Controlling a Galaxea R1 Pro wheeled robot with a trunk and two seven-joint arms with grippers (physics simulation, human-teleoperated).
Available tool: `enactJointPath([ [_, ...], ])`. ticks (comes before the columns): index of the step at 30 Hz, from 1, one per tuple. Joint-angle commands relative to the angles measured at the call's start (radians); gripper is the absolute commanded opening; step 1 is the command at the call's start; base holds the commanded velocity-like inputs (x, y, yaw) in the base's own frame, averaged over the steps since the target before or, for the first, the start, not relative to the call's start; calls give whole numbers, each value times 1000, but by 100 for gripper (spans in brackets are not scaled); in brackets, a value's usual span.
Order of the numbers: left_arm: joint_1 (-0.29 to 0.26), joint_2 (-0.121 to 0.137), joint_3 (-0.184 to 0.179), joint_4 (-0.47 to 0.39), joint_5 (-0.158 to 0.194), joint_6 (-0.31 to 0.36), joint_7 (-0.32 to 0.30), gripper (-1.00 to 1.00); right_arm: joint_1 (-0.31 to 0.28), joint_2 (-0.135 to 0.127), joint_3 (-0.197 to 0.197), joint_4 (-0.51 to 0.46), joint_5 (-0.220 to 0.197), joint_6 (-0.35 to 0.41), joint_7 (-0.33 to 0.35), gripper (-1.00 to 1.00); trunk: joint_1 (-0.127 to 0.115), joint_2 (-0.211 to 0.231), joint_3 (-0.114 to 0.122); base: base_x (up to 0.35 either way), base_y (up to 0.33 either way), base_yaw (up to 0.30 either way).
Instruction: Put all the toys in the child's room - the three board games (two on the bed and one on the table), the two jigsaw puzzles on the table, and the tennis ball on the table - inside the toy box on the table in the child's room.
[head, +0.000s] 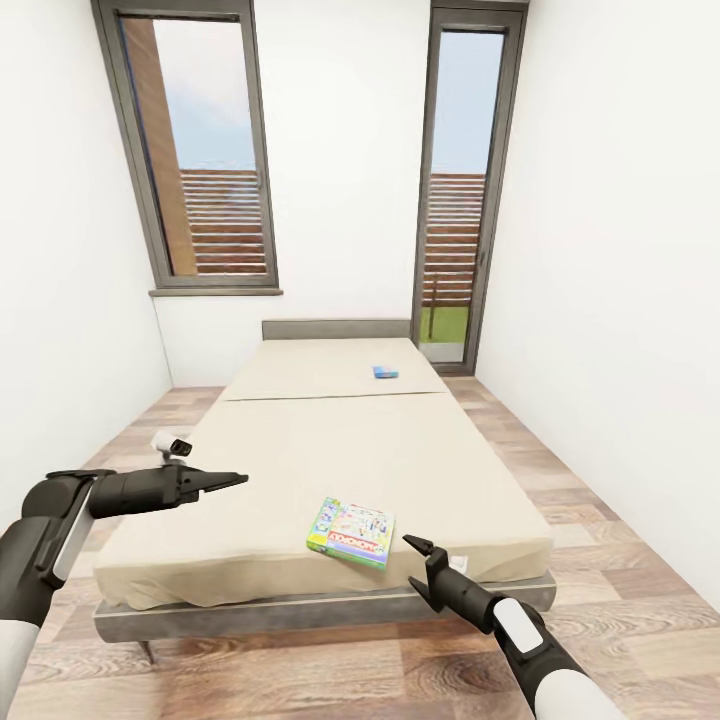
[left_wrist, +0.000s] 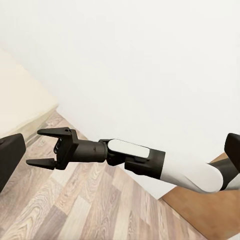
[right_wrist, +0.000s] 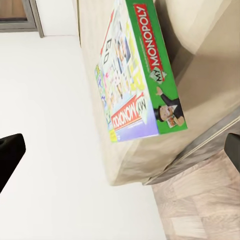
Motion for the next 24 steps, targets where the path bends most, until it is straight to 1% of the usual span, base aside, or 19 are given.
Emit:
enactJointPath([
  [1, -1, 1, 0, 0, 0, 11, -4, 100, -1, 1, -7, -1, -1, 7, 0, 100, 0, 0, -1, 0, 0, 0],
  [4, 0, 1, 0, 0, 0, 12, -4, 100, -1, 1, -7, 0, 0, 7, 0, 100, 0, 0, -1, 0, 0, 0],
  [23, 0, 1, 0, 0, 1, 14, -4, 100, -1, 1, -7, 0, 0, 7, 0, 100, 73, -133, -61, 0, 0, 0],
  [24, 0, 1, 0, 0, 1, 14, -4, 100, -1, 1, -7, 0, 0, 7, 0, 100, 73, -133, -61, 0, 0, 0],
])
